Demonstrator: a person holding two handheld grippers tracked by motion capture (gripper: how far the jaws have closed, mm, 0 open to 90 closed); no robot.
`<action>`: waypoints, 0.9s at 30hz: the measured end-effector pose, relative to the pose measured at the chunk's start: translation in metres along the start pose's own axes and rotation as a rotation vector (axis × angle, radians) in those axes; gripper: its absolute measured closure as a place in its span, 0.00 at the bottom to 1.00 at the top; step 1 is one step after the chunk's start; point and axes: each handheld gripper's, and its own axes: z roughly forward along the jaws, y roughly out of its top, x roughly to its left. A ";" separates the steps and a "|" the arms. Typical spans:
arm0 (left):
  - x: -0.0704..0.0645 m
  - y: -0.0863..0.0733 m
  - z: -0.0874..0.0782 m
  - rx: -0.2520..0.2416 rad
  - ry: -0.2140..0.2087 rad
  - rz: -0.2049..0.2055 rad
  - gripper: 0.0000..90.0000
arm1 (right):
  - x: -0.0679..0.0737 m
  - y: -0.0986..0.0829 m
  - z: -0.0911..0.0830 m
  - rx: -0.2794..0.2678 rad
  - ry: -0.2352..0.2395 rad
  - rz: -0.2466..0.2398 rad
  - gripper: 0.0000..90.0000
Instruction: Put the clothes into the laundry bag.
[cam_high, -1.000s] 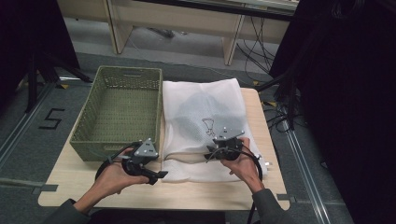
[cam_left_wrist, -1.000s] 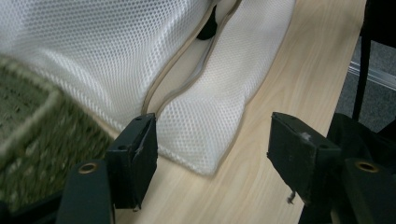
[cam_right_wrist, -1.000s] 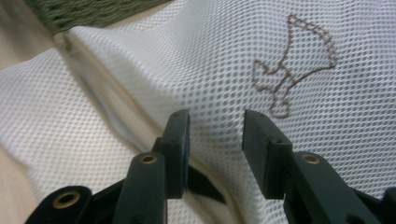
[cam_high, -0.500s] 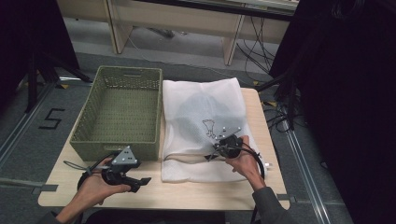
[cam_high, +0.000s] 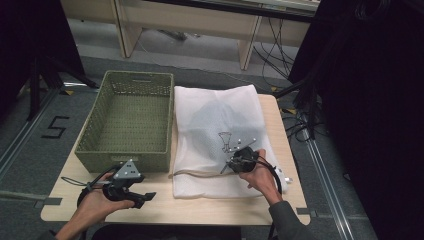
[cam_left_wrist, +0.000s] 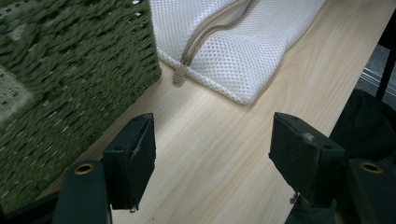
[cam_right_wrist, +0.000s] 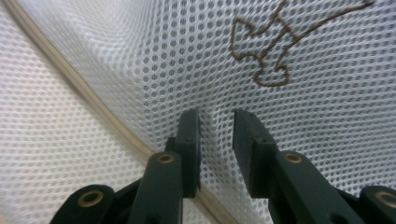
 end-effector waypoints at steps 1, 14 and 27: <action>0.001 -0.001 -0.001 -0.001 0.001 0.005 0.34 | -0.001 -0.001 -0.002 -0.016 0.000 0.003 0.78; 0.010 -0.009 -0.015 -0.069 0.049 -0.054 0.30 | -0.004 -0.003 -0.031 -0.224 0.016 0.183 0.60; 0.017 -0.019 -0.023 -0.083 0.115 -0.055 0.23 | 0.005 -0.016 -0.039 -0.297 0.033 0.234 0.50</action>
